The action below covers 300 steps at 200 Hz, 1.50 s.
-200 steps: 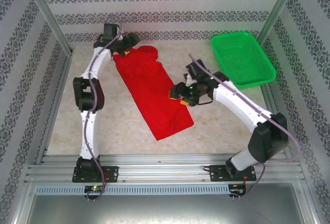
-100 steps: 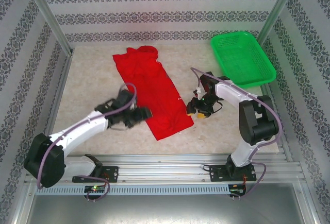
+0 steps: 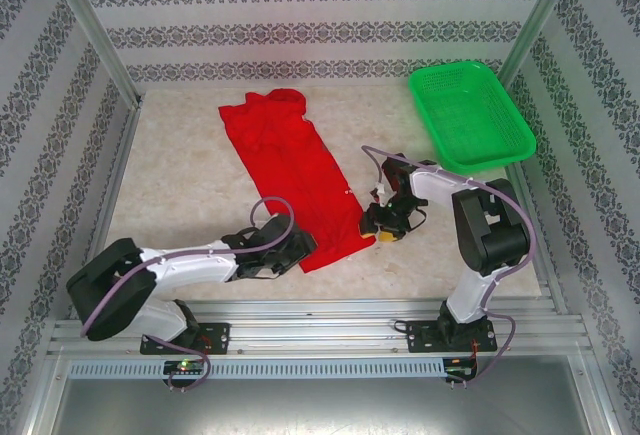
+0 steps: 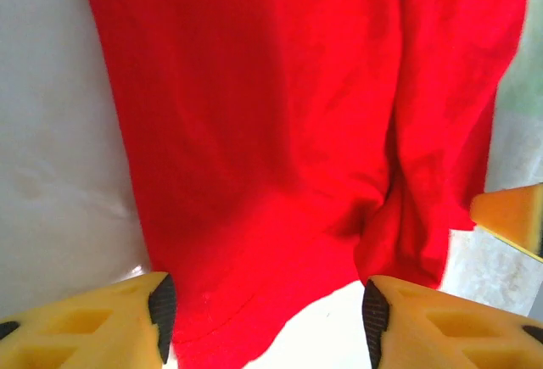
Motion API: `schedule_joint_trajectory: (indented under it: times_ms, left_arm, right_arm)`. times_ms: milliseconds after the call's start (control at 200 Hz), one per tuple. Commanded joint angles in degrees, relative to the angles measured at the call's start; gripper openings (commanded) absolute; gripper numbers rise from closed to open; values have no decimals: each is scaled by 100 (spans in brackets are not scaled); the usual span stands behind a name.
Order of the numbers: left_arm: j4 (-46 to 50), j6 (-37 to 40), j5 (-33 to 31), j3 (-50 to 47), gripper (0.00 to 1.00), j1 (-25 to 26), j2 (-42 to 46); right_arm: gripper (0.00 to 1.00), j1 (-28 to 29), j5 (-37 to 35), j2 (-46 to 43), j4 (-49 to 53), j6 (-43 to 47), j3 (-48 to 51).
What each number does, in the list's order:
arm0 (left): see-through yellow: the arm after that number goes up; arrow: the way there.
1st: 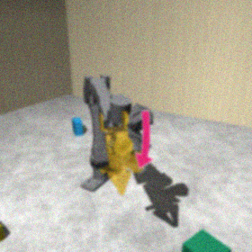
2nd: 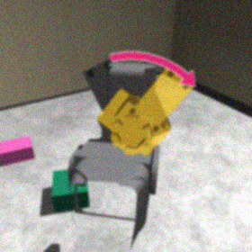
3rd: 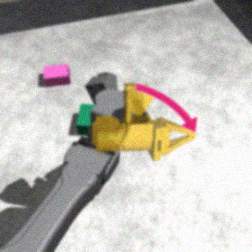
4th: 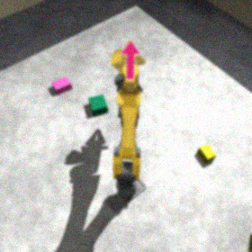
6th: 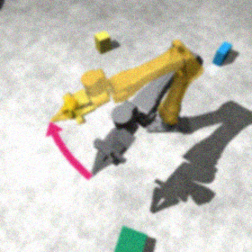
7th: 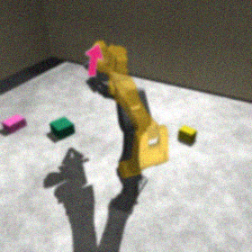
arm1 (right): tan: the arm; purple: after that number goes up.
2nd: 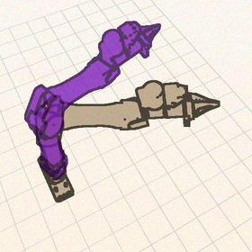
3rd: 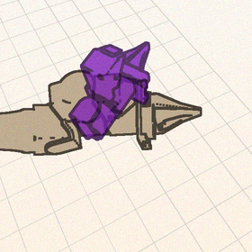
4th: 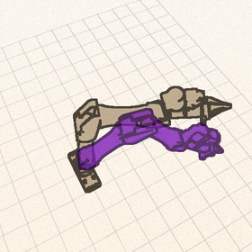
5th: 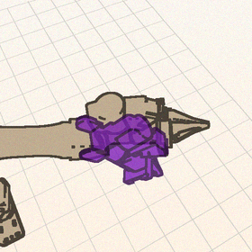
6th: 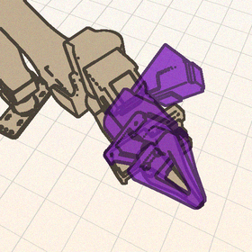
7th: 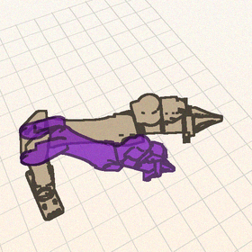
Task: Fold and stack the t-shirts
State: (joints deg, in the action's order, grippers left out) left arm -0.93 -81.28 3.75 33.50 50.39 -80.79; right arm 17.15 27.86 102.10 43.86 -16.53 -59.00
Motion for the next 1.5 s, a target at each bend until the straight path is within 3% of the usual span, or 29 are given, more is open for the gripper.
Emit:
schedule_joint_trajectory:
  times_ms: [0, 250, 430, 689, 834, 949, 1214, 1494]
  left_arm:
    - [-404, -547, -258, 11, 60, 175, -156]
    - [-383, -752, -375, 122, 57, 337, -425]
    - [163, -885, -331, 263, 49, 471, -555]
    - [473, -759, -303, 98, 14, 507, -474]
    - [625, -490, -278, 218, 0, 507, -422]
    - [1135, -164, -346, 482, 0, 563, -270]
    - [2452, -362, -1000, 224, 0, 895, 1041]
    - [2597, -1176, -1384, -77, 0, 1641, 1382]
  right_arm:
    - [54, 78, -87, 68, -156, -16, 96]
    - [52, 179, -61, 211, -321, -88, 103]
    - [49, 323, -69, 356, -318, -150, -57]
    - [35, 351, -76, 397, -422, -209, -14]
    - [13, 368, 55, 383, -518, -251, 20]
    - [0, 377, 131, 224, -493, -314, 56]
    - [0, 410, -24, -804, -113, -526, 654]
    - [0, 1065, -52, -1752, 217, -1014, 1175]
